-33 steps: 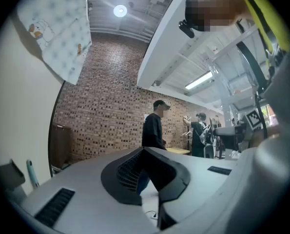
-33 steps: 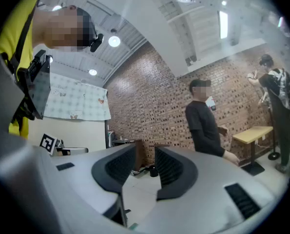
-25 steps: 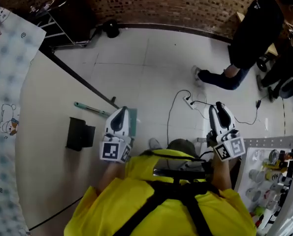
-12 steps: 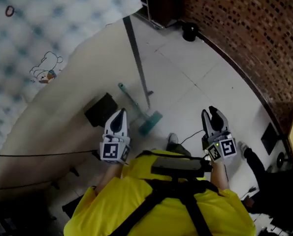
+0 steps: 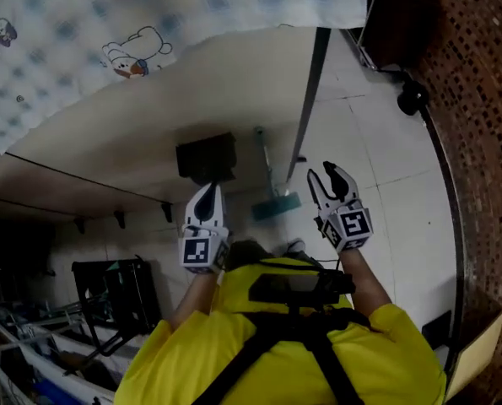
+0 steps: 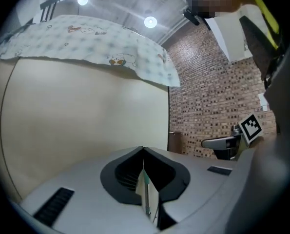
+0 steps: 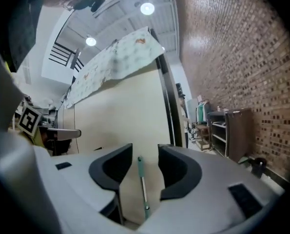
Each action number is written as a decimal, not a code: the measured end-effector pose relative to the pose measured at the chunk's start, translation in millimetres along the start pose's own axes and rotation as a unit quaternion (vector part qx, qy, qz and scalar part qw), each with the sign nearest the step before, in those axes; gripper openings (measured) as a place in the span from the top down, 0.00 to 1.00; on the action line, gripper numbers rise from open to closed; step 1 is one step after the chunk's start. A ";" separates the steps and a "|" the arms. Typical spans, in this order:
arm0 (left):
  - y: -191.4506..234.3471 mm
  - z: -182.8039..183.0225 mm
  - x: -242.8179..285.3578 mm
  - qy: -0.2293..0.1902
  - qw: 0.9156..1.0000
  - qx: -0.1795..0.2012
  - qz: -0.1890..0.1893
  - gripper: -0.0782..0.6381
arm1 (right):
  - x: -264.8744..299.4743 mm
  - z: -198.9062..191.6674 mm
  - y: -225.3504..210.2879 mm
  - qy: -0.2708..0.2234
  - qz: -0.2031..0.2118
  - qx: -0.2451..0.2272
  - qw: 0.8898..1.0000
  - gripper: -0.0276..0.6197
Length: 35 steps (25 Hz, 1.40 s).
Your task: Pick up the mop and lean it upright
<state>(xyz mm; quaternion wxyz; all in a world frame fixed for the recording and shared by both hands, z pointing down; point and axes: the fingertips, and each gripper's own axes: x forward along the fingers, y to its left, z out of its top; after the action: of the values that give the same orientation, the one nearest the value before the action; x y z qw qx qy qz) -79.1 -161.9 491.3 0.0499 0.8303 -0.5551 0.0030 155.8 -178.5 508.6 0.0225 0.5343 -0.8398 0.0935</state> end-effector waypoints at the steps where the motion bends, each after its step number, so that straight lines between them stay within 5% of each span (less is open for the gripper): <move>1: 4.1 -4.5 -0.4 0.004 1.000 -0.004 0.011 0.89 | 14.1 -9.9 1.1 0.008 0.006 -0.002 1.000 0.64; 9: 37.1 -33.9 -4.4 0.046 0.998 -0.014 0.041 0.89 | 109.7 -86.2 31.1 0.080 0.040 -0.019 0.996 0.62; 21: 60.0 -32.4 6.9 0.092 0.996 -0.014 -0.017 0.89 | 227.6 -179.6 22.3 0.160 -0.036 -0.035 0.986 0.62; 24: 71.3 -33.5 4.9 0.096 0.995 -0.017 -0.023 0.89 | 238.7 -188.7 17.9 0.169 -0.064 -0.027 0.983 0.76; 31: 80.7 -43.8 15.8 0.093 0.994 -0.015 -0.061 0.89 | 235.3 -181.5 17.9 0.143 -0.094 -0.028 0.985 0.77; 35: 79.1 -40.7 14.9 0.092 0.993 -0.016 -0.069 0.89 | 181.0 -175.9 32.0 0.136 -0.091 -0.026 0.986 0.77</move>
<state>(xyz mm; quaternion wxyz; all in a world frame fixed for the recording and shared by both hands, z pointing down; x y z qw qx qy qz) -144.3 -202.0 539.0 0.1143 0.8617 -0.4898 0.0667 38.5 -295.2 702.0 0.1592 0.5902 -0.7787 0.1410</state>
